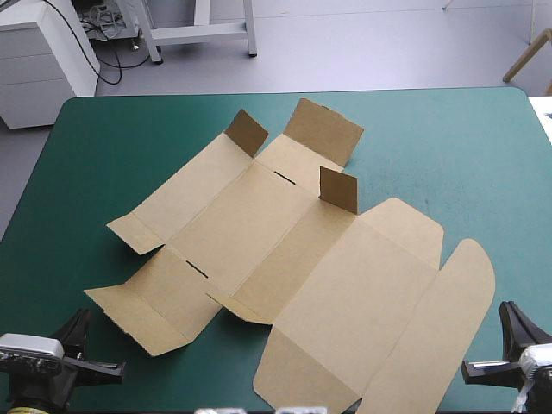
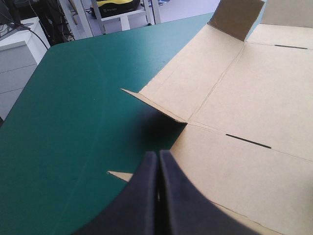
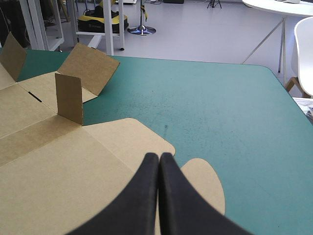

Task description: Fold the box

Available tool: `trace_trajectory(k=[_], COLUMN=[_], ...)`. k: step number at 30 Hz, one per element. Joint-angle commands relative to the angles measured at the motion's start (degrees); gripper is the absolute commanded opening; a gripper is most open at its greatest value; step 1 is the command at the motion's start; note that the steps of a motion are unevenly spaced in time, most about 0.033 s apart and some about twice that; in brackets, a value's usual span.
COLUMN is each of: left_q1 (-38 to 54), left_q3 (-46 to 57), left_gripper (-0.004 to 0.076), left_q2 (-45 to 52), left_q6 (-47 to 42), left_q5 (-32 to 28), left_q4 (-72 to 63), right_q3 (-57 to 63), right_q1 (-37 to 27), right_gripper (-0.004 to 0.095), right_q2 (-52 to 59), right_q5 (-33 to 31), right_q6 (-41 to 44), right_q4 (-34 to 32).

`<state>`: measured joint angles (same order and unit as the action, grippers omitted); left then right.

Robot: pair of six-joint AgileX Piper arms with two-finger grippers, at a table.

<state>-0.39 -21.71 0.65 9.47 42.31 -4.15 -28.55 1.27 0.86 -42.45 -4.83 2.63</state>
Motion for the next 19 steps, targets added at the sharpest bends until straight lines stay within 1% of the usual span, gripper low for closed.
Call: trace_trajectory(k=[1,15,19], left_q1=[-0.27,-0.27,-0.27], left_q3=[-1.16,-1.16,-1.16], left_gripper=[-0.0010,-0.0010,-0.0010], left_q2=[-0.85,-0.85,-0.85], left_q6=[-0.64,-0.64,-0.64], left_q5=[-4.27,-4.27,-4.27], left_q4=[-0.55,-0.55,-0.55], right_q3=[-1.17,-1.17,-1.17], right_q1=[0.22,0.22,0.22], right_gripper=[-0.0019,-0.0019,0.0012], right_q2=[1.13,1.13,1.13], right_q5=[4.55,4.55,4.55], right_q6=[-0.21,-0.21,-0.21], right_q4=[-0.05,-0.05,-0.05])
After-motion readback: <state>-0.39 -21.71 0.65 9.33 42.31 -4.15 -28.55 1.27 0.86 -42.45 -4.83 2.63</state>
